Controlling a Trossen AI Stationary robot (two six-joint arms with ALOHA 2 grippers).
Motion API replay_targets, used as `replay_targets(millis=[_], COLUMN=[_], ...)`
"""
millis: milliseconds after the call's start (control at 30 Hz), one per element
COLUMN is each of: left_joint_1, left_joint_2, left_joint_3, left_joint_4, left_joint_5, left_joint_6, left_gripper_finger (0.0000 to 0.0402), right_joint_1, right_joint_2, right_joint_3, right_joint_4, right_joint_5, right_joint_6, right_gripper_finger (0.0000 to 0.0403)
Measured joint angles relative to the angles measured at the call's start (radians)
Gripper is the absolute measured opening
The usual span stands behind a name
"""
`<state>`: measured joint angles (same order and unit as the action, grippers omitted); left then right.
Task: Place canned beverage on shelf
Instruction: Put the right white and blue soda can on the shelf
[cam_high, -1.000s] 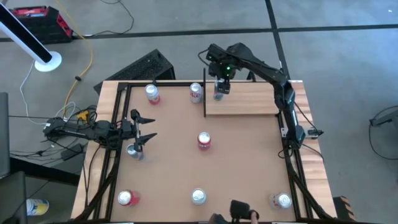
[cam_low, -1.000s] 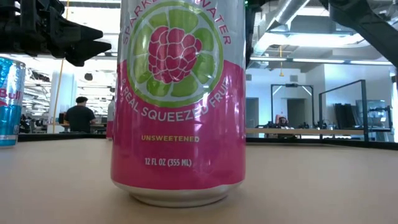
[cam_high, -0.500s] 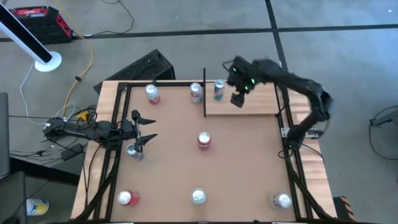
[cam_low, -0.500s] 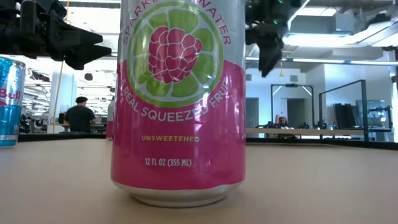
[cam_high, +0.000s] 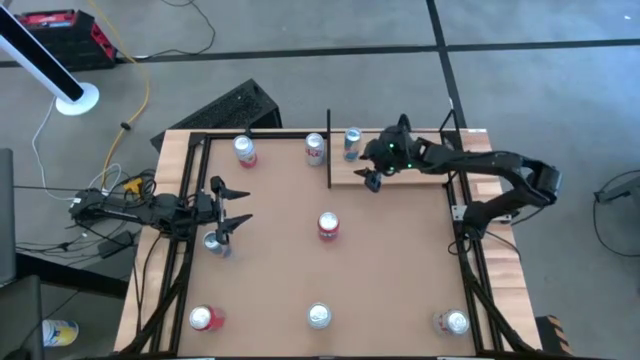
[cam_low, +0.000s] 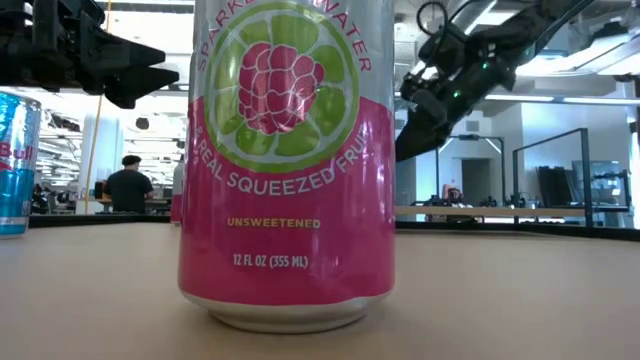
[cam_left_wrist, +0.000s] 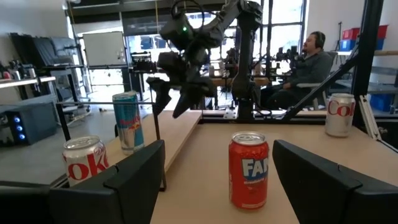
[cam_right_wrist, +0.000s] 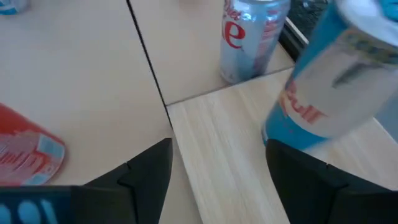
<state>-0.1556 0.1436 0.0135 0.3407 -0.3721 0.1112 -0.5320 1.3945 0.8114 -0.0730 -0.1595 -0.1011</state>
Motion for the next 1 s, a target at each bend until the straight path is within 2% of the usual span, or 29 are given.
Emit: replay_targets(millis=[100, 167, 367, 633, 833, 1000], left_joint_1=[0.000, 0.000, 0.000, 0.000, 0.000, 0.000], left_joint_2=[0.000, 0.000, 0.000, 0.000, 0.000, 0.000], left_joint_3=[0.000, 0.000, 0.000, 0.000, 0.000, 0.000], left_joint_4=[-0.007, -0.014, -0.016, -0.015, -0.015, -0.015], left_joint_5=[0.000, 0.000, 0.000, 0.000, 0.000, -0.001], left_joint_6=[0.000, 0.000, -0.001, -0.002, -0.001, 0.000], left_gripper_finger=[0.0284, 0.0284, 0.0284, 0.0284, 0.0284, 0.0284], right_joint_1=[-0.011, -0.017, -0.050, -0.114, -0.119, -0.121], right_joint_2=[0.041, 0.068, 0.117, 0.158, 0.191, 0.198], right_joint_3=[-0.001, -0.001, -0.001, -0.001, -0.001, -0.001], right_joint_4=[0.042, 0.073, 0.115, 0.119, 0.125, 0.146], right_joint_5=[0.000, 0.000, -0.001, -0.001, -0.051, -0.052], right_joint_6=[0.004, 0.003, -0.040, -0.054, -0.057, -0.077], right_gripper_finger=[0.0244, 0.0204, 0.0027, 0.0015, 0.0015, 0.0015])
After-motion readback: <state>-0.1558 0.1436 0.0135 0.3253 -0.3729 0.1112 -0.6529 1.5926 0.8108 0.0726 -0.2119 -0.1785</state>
